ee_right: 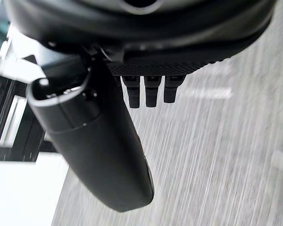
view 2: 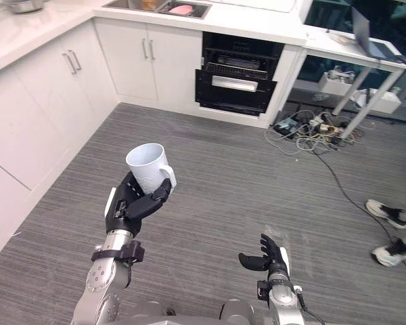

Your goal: Walk over to the sink, pick up the cup, carry it to the dishwasher, place the cup inside the dishwasher, then close the dishwasher door

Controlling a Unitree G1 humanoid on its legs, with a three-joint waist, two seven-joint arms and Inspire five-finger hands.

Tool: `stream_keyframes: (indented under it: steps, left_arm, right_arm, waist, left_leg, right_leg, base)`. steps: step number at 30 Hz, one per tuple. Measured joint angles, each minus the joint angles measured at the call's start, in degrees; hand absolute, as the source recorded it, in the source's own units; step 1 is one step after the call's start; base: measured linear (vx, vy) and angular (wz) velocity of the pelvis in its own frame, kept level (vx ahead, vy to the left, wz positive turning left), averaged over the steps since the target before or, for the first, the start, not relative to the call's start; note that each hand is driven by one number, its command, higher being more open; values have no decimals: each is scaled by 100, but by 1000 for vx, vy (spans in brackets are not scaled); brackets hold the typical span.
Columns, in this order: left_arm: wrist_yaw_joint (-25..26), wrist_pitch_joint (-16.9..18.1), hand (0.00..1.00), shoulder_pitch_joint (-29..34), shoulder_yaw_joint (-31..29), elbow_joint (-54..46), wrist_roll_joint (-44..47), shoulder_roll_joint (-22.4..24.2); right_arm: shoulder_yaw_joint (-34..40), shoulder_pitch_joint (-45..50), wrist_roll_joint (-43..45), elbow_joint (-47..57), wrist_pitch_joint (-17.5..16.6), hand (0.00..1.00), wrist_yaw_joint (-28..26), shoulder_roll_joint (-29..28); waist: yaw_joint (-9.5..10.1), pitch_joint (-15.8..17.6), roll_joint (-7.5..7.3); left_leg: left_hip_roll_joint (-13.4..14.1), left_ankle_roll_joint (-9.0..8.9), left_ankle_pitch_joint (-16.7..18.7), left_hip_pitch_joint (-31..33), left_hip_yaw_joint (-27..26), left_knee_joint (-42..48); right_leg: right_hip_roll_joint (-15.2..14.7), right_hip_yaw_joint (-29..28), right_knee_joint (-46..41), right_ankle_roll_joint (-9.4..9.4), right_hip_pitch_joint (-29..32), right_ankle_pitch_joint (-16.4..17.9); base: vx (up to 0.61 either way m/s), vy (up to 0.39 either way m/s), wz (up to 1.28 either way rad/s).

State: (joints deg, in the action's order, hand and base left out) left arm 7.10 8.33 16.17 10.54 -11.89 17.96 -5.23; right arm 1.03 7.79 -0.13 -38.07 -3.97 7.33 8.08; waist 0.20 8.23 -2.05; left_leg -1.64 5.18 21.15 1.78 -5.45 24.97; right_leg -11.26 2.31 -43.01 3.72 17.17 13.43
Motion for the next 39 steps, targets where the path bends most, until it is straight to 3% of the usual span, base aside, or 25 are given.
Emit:
stream_keyframes:
  steps: [4, 5, 7, 8, 9, 11, 12, 13, 14, 15, 16, 19, 22, 23, 24, 25, 28, 29, 30, 31, 33, 35, 37, 38, 39]
  left_arm:
    - [12, 21, 30, -321, 224, 141, -1, -56]
    - [9, 23, 30, -355, 284, 149, -3, -53]
    - [6, 22, 30, -465, 476, 174, -30, -17]
    - [-16, 11, 30, -598, 611, 275, -117, 92]
    - [-38, -20, 30, -750, 744, 384, -120, 152]
    - [-62, -25, 30, -740, 835, 514, -119, 382]
    - [-77, -29, 30, -658, 876, 454, -115, 475]
    - [-111, -16, 30, -588, 950, 332, -115, 545]
    - [-126, 95, 30, -502, 928, 225, -112, 625]
    - [-153, 99, 30, -555, 927, 228, -105, 656]
    - [-187, 85, 30, -581, 932, 229, -100, 625]
    - [-231, 76, 30, -545, 915, 344, -98, 496]
    - [-230, 70, 30, -523, 829, 439, -98, 334]
    - [-229, 71, 30, -477, 838, 506, -101, 328]
    - [-219, 64, 30, -439, 831, 546, -101, 326]
    - [-212, 31, 30, -420, 797, 585, -106, 216]
    - [-212, -45, 30, -417, 833, 584, -116, 134]
    - [-211, -56, 30, -415, 835, 584, -117, 97]
    - [-212, -59, 30, -425, 838, 583, -119, 17]
    - [-209, -65, 30, -422, 851, 583, -125, -79]
    - [-158, -93, 30, -423, 821, 573, -175, -125]
    - [-115, -88, 30, -433, 846, 496, -223, -135]
    - [-111, -40, 30, -469, 916, 463, -223, -140]
    - [-111, -39, 30, -491, 933, 465, -223, -136]
    - [-110, -39, 30, -485, 939, 471, -224, -127]
  right_arm:
    - [122, 118, 14, 280, 2, 90, 4, -80]
    - [143, 159, 18, 364, 2, 90, 10, -62]
    - [145, 262, 18, 589, 0, 90, 21, 58]
    - [155, 234, 15, 643, 17, 90, 22, 197]
    - [227, 201, 14, 781, 52, 90, 18, 178]
    - [222, 405, 12, 1119, 42, 90, 14, 199]
    - [198, 621, 12, 1418, 5, 90, 22, 156]
    - [143, 842, 14, 1689, -34, 90, 35, 147]
    - [20, 849, 48, 1814, -75, 90, 25, 174]
    - [10, 819, 59, 1827, -64, 90, 40, 73]
    - [-14, 790, 61, 1837, -47, 90, 86, -97]
    - [-2, 681, 110, 1584, -68, 90, 120, -222]
    - [96, 317, 113, 1098, -67, 90, 175, -182]
    - [92, 290, 112, 947, -69, 90, 190, -94]
    - [83, 265, 112, 858, -64, 90, 179, -83]
    - [88, 228, 113, 709, -52, 90, 189, -205]
    - [98, 296, 102, 586, -56, 90, 177, -204]
    - [97, 278, 98, 532, -53, 90, 175, -209]
    - [86, 269, 98, 487, -49, 90, 171, -228]
    - [85, 264, 95, 435, -46, 90, 152, -258]
    - [-27, 235, 51, 403, -37, 90, 101, -262]
    - [-166, 160, 43, 417, -38, 90, 70, -261]
    - [-252, 106, 41, 531, -38, 90, 44, -250]
    - [-261, 46, 40, 583, -38, 90, 19, -230]
    - [-265, 21, 37, 652, -38, 90, 16, -187]
  waist:
    - [-296, 126, 42]
    - [-320, 129, 46]
    - [-448, 114, 115]
    - [-377, 133, 379]
    - [-378, 159, 404]
    - [-572, 214, 368]
    - [-577, 85, 505]
    - [-540, 72, 492]
    - [-318, 69, 735]
    - [-233, 71, 798]
    - [-198, 137, 695]
    - [32, 221, 412]
    - [88, 291, 292]
    - [87, 270, 346]
    - [113, 256, 360]
    - [99, 215, 196]
    - [43, 149, 38]
    - [31, 170, -2]
    - [12, 198, -75]
    - [-35, 187, -118]
    - [-117, 171, -84]
    - [-179, 159, -56]
    - [-274, 149, -42]
    - [-304, 136, -46]
    - [-324, 101, -94]
  left_leg:
    - [-90, 62, 132, -506, 787, -406]
    - [-114, 43, 142, -618, 877, -497]
    - [-116, -133, 236, -905, 1267, -740]
    - [91, -300, 269, -1015, 1398, -819]
    - [87, -735, -97, -1224, 1445, -880]
    - [12, -780, -454, -1420, 1290, -432]
    - [147, -849, -509, -1171, 922, 487]
    - [355, -842, -807, -769, 450, 1651]
    - [1007, -750, -1464, -176, -56, 3093]
    - [1376, -682, -1316, 333, -227, 3902]
    - [1645, -586, -991, 939, -416, 4372]
    - [1651, -593, -403, 1772, -899, 3018]
    - [954, -776, -939, 1886, -395, 342]
    - [826, -814, -1712, 1784, -171, -602]
    - [809, -790, -2195, 1688, -134, -587]
    - [694, -560, -2157, 1637, -272, -244]
    - [625, -417, -1319, 1656, -578, 382]
    - [557, -382, -1094, 1507, -690, 469]
    - [490, -331, -908, 1282, -809, 477]
    - [420, -280, -738, 1027, -862, 433]
    - [376, -217, -452, 222, -988, -43]
    - [408, -279, -422, -302, -1038, -541]
    - [469, -464, -391, -764, -1101, -899]
    - [471, -555, -311, -1031, -1151, -1031]
    - [420, -683, -147, -1271, -1172, -1026]
  right_leg:
    - [947, -340, 1367, 67, 550, -149]
    - [1047, -422, 1698, 52, 639, -407]
    - [1246, -686, 2315, -9, 588, -1630]
    - [1326, -583, 2143, -144, 536, -1628]
    - [1182, -398, 1551, -274, 506, -1184]
    - [950, 142, 494, -394, 585, -762]
    - [1008, 403, 1072, -431, 194, -775]
    - [1045, 535, 1314, -399, -165, -421]
    - [1359, 471, 1582, -501, -550, -232]
    - [1510, 494, 1748, -595, -802, -152]
    - [1532, 575, 2021, -681, -1222, -65]
    - [1380, 407, 2749, -652, -2114, -77]
    - [1092, 39, 3014, -396, -2570, 122]
    - [1101, -167, 3028, -215, -2725, 334]
    - [1092, -296, 3000, -179, -2827, 441]
    - [885, -564, 2911, -165, -2937, 642]
    - [700, -1124, 1525, -61, -2366, 636]
    - [630, -1128, 750, 310, -2074, 471]
    - [498, -1114, -42, 923, -1802, 163]
    - [402, -1084, -829, 1163, -1496, -154]
    - [320, -570, -1691, 328, -726, 286]
    - [406, -76, -1333, -45, -144, 506]
    - [540, 297, -322, -124, 440, 500]
    - [665, 446, 608, -214, 681, 217]
    - [799, 496, 1653, -427, 743, -626]
  base:
    - [416, -15, 88]
    - [512, -51, 108]
    - [575, -104, 83]
    - [754, -146, 84]
    - [712, -173, 74]
    - [504, -190, 107]
    - [276, -194, 100]
    - [402, -204, 29]
    - [386, -114, -12]
    - [644, -96, -12]
    - [516, -66, 19]
    - [543, -75, -10]
    - [538, 114, -56]
    - [393, 146, -63]
    - [522, 243, -79]
    - [532, 261, -56]
    - [535, 257, -42]
    - [523, 247, -55]
    - [497, 210, -35]
    - [492, 143, -26]
    - [530, 113, -32]
    - [475, 35, -20]
    - [508, -13, -7]
    - [702, -53, -14]
    - [596, -48, -5]
